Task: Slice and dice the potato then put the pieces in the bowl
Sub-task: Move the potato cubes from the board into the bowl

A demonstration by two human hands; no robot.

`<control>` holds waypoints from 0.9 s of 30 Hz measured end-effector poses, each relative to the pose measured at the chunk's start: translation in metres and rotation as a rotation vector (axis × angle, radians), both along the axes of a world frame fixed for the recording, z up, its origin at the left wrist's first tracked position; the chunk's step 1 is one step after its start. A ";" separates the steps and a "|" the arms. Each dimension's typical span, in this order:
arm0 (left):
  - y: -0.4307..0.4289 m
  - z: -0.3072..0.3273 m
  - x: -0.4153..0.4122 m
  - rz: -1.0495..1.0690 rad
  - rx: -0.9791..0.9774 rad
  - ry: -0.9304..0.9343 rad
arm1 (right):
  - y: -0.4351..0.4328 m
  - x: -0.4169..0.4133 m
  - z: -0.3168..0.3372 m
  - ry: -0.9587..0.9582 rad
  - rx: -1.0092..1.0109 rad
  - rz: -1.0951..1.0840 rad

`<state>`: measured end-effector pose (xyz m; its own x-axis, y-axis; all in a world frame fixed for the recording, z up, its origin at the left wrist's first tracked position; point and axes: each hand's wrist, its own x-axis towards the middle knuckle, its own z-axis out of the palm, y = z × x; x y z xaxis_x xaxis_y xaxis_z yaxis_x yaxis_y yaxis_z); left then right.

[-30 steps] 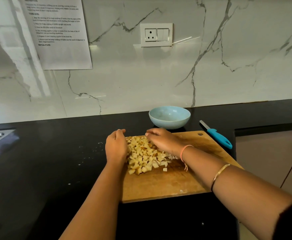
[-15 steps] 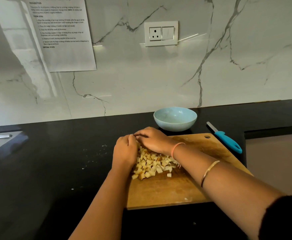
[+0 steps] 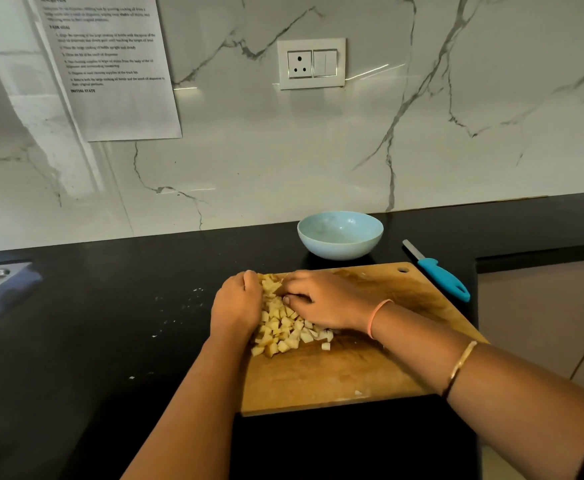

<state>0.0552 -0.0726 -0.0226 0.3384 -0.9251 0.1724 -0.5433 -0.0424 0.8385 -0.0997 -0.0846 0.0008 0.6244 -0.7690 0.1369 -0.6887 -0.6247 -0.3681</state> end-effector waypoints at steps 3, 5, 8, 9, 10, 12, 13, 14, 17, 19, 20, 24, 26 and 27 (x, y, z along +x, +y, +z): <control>0.005 0.003 -0.002 -0.074 0.022 -0.082 | 0.005 -0.014 0.003 -0.172 0.090 -0.022; 0.007 0.005 -0.003 -0.132 0.044 -0.140 | 0.006 -0.021 0.002 -0.375 0.155 -0.096; 0.007 0.009 -0.005 -0.172 0.100 -0.203 | 0.004 -0.021 -0.007 -0.410 0.172 -0.223; 0.006 0.008 -0.005 -0.177 0.099 -0.190 | 0.004 -0.019 -0.011 -0.378 0.168 -0.245; 0.005 0.007 -0.005 -0.176 0.081 -0.164 | 0.005 -0.017 -0.013 -0.360 0.167 -0.251; 0.004 0.006 -0.006 -0.140 0.025 -0.088 | 0.007 -0.012 -0.014 -0.374 0.155 -0.240; 0.004 0.006 -0.005 -0.118 -0.007 -0.052 | 0.008 -0.011 -0.013 -0.396 0.145 -0.240; 0.003 0.006 -0.005 -0.097 -0.040 -0.019 | 0.008 -0.011 -0.011 -0.422 0.137 -0.251; -0.003 0.009 0.003 -0.015 -0.044 0.072 | 0.004 -0.012 -0.009 -0.526 0.170 -0.317; -0.009 0.013 0.009 -0.026 -0.028 0.095 | 0.002 -0.012 -0.013 -0.562 0.199 -0.340; -0.011 0.015 0.012 -0.063 -0.022 0.093 | 0.002 -0.012 -0.015 -0.566 0.203 -0.346; -0.025 0.020 0.016 -0.261 0.059 0.085 | 0.003 -0.010 -0.015 -0.555 0.171 -0.354; -0.035 0.022 0.017 -0.321 0.133 0.050 | 0.003 -0.011 -0.015 -0.551 0.147 -0.346; -0.039 0.023 0.018 -0.341 0.172 0.030 | 0.003 -0.011 -0.016 -0.549 0.142 -0.340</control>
